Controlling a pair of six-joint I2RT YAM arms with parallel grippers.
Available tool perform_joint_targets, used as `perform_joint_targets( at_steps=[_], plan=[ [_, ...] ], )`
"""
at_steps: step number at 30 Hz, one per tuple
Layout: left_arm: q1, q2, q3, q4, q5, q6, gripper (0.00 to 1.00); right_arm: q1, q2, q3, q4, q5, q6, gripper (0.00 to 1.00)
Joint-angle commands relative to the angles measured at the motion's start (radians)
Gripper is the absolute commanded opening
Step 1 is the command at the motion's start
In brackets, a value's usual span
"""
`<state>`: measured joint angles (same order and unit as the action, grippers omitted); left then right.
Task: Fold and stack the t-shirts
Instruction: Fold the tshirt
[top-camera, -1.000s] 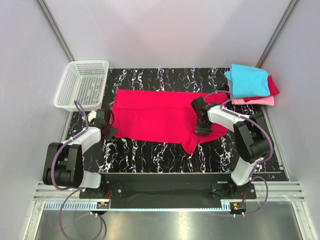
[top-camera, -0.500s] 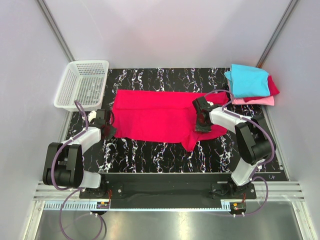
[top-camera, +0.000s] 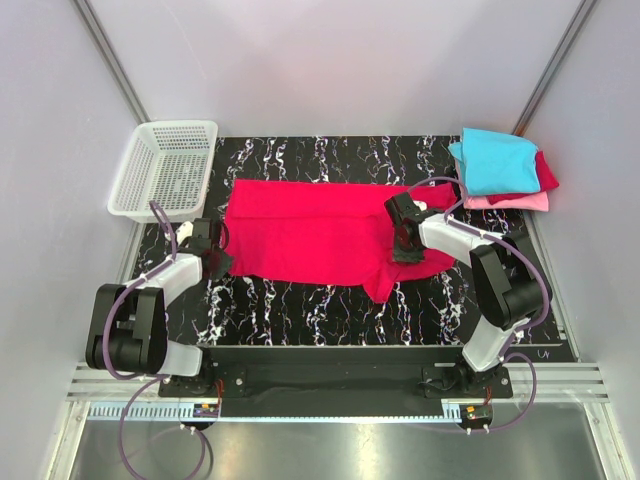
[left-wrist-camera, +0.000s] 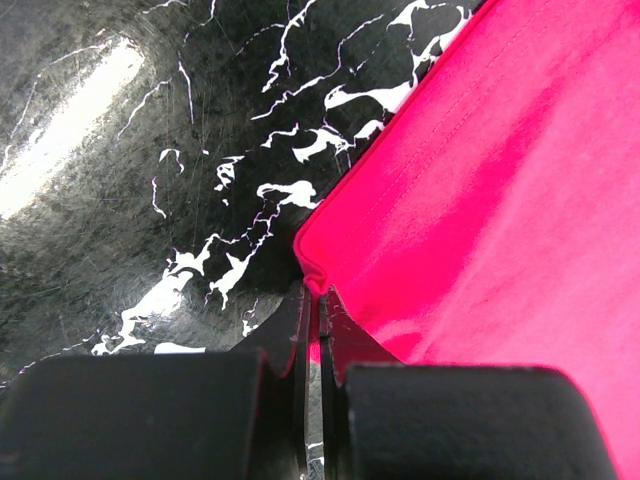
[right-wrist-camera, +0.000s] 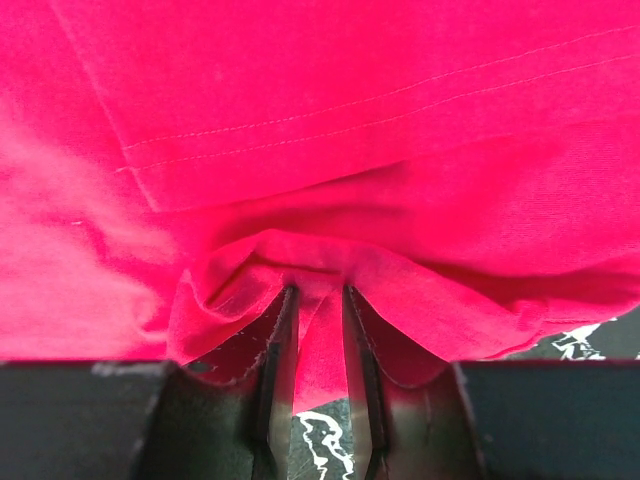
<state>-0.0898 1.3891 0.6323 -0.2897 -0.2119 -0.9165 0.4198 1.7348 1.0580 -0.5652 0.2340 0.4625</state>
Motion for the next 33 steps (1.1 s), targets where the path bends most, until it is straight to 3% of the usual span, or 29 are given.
perform_joint_targets(
  at_steps=[1,16,19,24,30,33],
  plan=[
    [-0.004,0.008,0.023,0.03,0.017,0.01,0.0,-0.003,-0.023,0.036,-0.002,0.068,-0.022,0.31],
    [-0.005,0.005,0.024,0.032,0.019,0.013,0.0,-0.006,0.014,0.002,0.111,-0.024,-0.067,0.27],
    [-0.005,0.005,0.023,0.03,0.019,0.013,0.0,-0.006,0.017,0.003,0.117,-0.041,-0.07,0.24],
    [-0.005,0.007,0.024,0.032,0.019,0.013,0.0,-0.006,0.016,0.011,0.116,-0.045,-0.068,0.09],
    [-0.005,0.013,0.023,0.035,0.019,0.013,0.0,-0.006,-0.023,0.042,0.053,0.004,-0.038,0.0],
    [-0.007,0.019,0.024,0.035,0.017,0.015,0.0,-0.004,-0.092,0.075,-0.022,0.027,-0.021,0.0]
  ],
)
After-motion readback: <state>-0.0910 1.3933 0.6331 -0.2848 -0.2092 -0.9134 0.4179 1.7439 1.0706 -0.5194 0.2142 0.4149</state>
